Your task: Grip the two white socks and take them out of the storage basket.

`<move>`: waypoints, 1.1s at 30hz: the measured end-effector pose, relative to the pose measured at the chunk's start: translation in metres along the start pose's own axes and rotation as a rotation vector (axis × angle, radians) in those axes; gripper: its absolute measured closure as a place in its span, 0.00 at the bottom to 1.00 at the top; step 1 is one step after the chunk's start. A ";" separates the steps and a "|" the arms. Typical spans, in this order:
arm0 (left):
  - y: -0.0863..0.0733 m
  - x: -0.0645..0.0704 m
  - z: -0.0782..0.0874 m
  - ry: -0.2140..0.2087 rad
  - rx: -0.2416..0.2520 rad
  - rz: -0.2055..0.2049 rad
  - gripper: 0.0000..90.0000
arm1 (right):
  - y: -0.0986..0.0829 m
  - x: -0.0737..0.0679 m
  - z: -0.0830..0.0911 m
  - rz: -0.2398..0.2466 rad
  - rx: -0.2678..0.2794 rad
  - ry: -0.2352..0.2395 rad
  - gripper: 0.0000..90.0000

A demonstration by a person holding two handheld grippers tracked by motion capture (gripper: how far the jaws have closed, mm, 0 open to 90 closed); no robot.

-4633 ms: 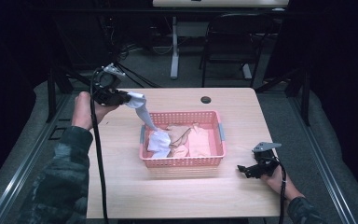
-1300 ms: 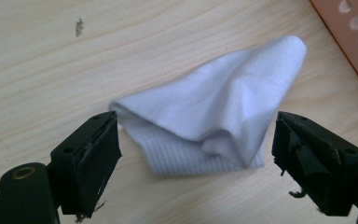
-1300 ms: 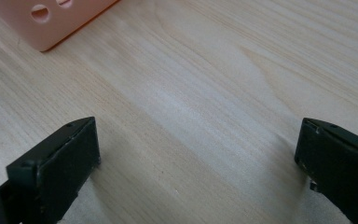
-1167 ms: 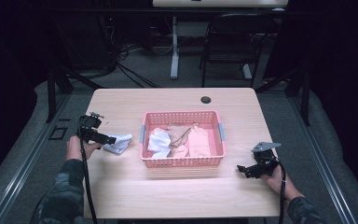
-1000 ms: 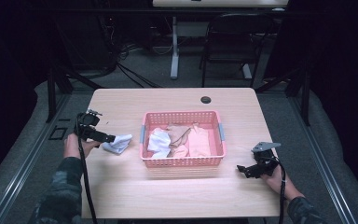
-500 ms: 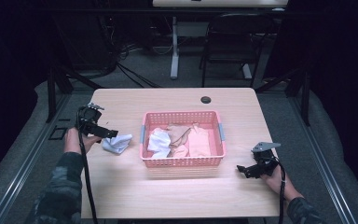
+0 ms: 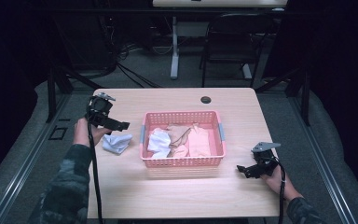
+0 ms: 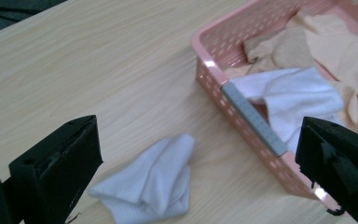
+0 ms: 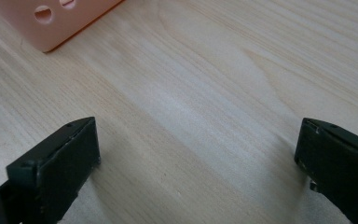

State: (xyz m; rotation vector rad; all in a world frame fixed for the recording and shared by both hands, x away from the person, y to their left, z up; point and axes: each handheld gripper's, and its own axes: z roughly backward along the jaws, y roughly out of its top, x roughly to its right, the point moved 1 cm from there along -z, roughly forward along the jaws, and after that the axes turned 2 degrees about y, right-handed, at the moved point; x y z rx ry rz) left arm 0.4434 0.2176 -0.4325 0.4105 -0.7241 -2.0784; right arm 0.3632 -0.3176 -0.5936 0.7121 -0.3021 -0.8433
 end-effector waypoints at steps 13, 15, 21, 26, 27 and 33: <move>0.020 0.049 -0.038 -0.097 -0.011 -0.101 0.00 | 0.000 0.000 0.000 -0.001 -0.003 0.001 0.00; 0.020 0.056 -0.045 -0.111 -0.021 -0.111 0.00 | 0.000 0.000 0.000 -0.001 -0.003 0.001 0.00; 0.020 0.071 -0.061 -0.143 -0.050 -0.147 0.00 | 0.000 0.000 0.000 0.000 -0.003 0.001 0.00; 0.019 0.086 -0.077 -0.163 -0.089 -0.189 0.00 | 0.000 0.000 0.000 -0.001 -0.003 0.000 0.00; 0.019 0.088 -0.080 -0.168 -0.097 -0.196 0.01 | 0.000 0.000 0.000 0.000 -0.004 0.001 0.00; 0.015 0.102 -0.097 -0.178 -0.124 -0.226 0.00 | 0.000 0.000 0.000 -0.001 -0.002 0.001 0.00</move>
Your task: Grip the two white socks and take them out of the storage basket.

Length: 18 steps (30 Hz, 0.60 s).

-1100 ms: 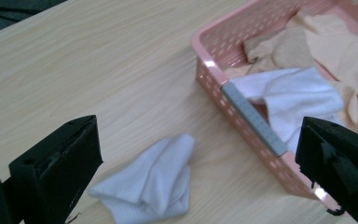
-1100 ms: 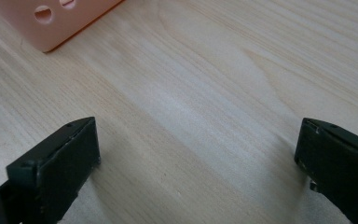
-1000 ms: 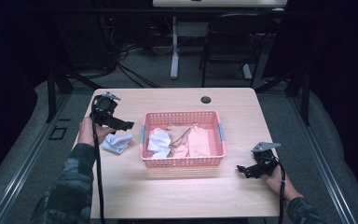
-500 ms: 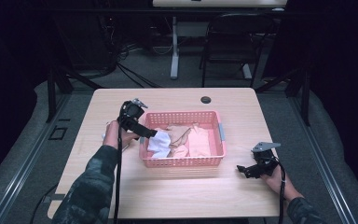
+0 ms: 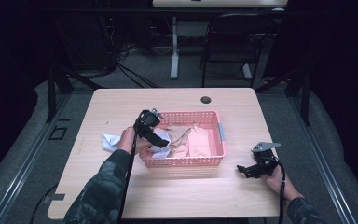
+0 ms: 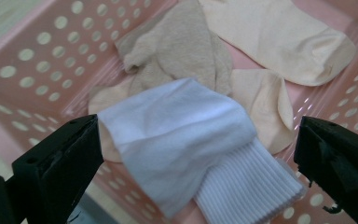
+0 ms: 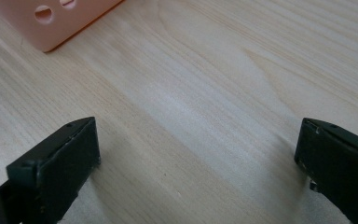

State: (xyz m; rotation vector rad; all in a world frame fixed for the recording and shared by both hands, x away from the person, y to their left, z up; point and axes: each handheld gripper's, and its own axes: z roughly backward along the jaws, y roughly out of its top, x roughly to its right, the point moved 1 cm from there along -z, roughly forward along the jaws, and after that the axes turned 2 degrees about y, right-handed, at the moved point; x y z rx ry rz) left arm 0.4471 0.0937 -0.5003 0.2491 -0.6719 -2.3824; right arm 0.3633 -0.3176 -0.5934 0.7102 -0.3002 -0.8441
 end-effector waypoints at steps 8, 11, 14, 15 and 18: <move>0.003 0.010 -0.022 0.025 -0.058 -0.027 0.08 | 0.000 0.000 0.000 0.000 0.000 0.000 0.00; 0.004 0.010 -0.028 0.043 -0.087 -0.032 0.16 | 0.000 0.000 0.000 0.001 -0.001 0.001 0.00; 0.003 0.009 -0.032 0.053 -0.102 -0.024 0.22 | 0.000 0.000 0.000 0.001 -0.001 0.002 0.00; 0.003 0.009 -0.033 0.058 -0.109 -0.025 0.27 | 0.000 0.000 0.000 0.001 0.000 0.000 0.00; 0.001 0.008 -0.034 0.066 -0.132 -0.025 0.37 | 0.000 0.000 0.000 0.002 -0.001 0.002 0.00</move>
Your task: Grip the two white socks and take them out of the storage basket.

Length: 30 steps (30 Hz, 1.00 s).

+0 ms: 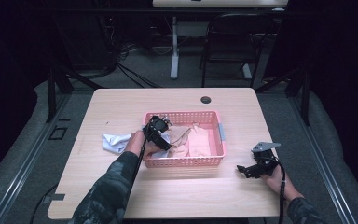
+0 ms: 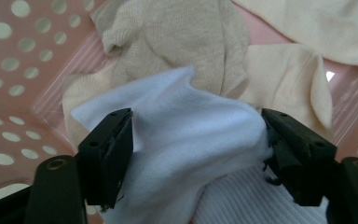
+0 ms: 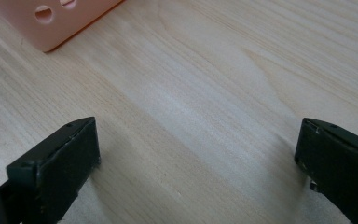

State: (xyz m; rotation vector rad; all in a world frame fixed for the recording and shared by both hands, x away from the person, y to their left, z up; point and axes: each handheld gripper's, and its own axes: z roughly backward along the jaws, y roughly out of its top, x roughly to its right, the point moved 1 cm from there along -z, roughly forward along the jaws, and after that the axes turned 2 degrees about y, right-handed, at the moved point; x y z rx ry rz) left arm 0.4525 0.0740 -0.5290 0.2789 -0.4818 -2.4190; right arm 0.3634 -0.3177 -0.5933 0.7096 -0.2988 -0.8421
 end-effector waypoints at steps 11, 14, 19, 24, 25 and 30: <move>-0.005 -0.005 0.001 0.022 -0.009 0.006 0.74 | 0.000 0.000 0.000 -0.001 0.001 -0.001 0.00; -0.006 -0.006 0.003 0.027 0.003 0.006 0.82 | 0.000 0.000 0.000 0.000 0.000 0.000 0.00; -0.007 -0.007 0.012 0.023 0.029 0.005 0.88 | 0.000 0.000 0.000 0.000 0.000 0.001 0.00; -0.010 -0.006 0.022 0.019 0.068 0.008 0.90 | 0.000 0.000 0.000 0.000 0.000 0.000 0.00; -0.010 -0.006 0.025 0.021 0.073 0.010 0.90 | 0.000 0.000 0.000 0.000 0.000 0.001 0.00; -0.009 -0.008 0.039 0.029 0.101 -0.001 0.90 | 0.000 0.000 0.000 0.000 0.000 0.001 0.00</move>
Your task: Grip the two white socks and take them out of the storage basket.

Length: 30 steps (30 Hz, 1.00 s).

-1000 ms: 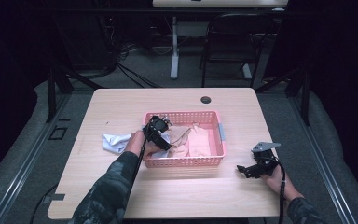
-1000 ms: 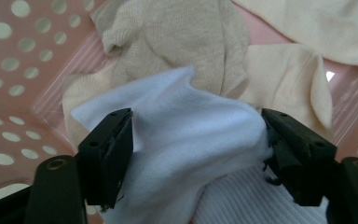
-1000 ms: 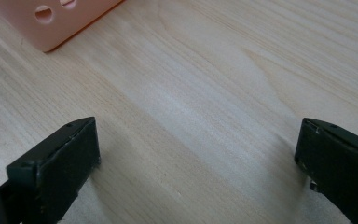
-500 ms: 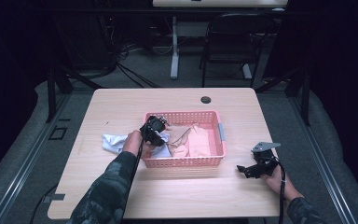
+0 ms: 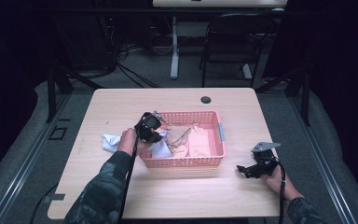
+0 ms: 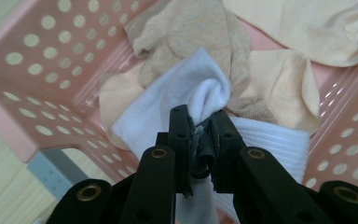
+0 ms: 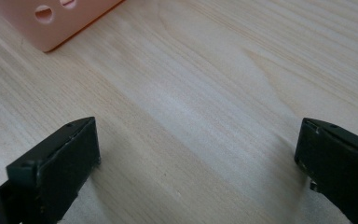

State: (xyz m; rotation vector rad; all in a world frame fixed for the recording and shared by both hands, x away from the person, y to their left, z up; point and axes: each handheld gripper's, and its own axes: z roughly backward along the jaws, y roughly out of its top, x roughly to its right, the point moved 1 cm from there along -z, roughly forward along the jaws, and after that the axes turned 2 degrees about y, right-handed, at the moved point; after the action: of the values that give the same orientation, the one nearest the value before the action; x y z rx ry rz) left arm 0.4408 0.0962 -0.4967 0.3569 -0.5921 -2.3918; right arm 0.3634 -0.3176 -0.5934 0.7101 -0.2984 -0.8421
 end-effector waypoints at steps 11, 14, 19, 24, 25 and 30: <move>0.008 -0.008 0.026 0.014 0.042 -0.004 0.91 | 0.000 0.000 0.000 0.000 -0.001 -0.001 0.00; 0.010 -0.010 0.033 0.021 0.059 0.001 0.91 | 0.000 0.000 0.000 0.000 0.000 -0.001 0.00; 0.014 -0.014 0.042 0.026 0.072 0.001 0.91 | 0.000 0.000 0.000 0.001 -0.001 0.000 0.00; 0.018 -0.016 0.051 0.030 0.081 -0.003 0.91 | 0.000 0.000 0.000 0.000 0.000 0.000 0.00; 0.019 -0.016 0.053 0.033 0.078 -0.005 0.91 | 0.000 0.000 0.000 0.000 -0.001 0.000 0.00; 0.026 -0.018 0.065 0.040 0.093 -0.007 0.91 | 0.000 0.000 0.000 0.000 -0.001 0.000 0.00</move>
State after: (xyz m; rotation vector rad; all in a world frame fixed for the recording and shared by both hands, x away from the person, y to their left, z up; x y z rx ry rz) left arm 0.4422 0.1107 -0.4262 0.4468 -0.6858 -2.3635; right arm 0.3633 -0.3177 -0.5933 0.7094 -0.2985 -0.8422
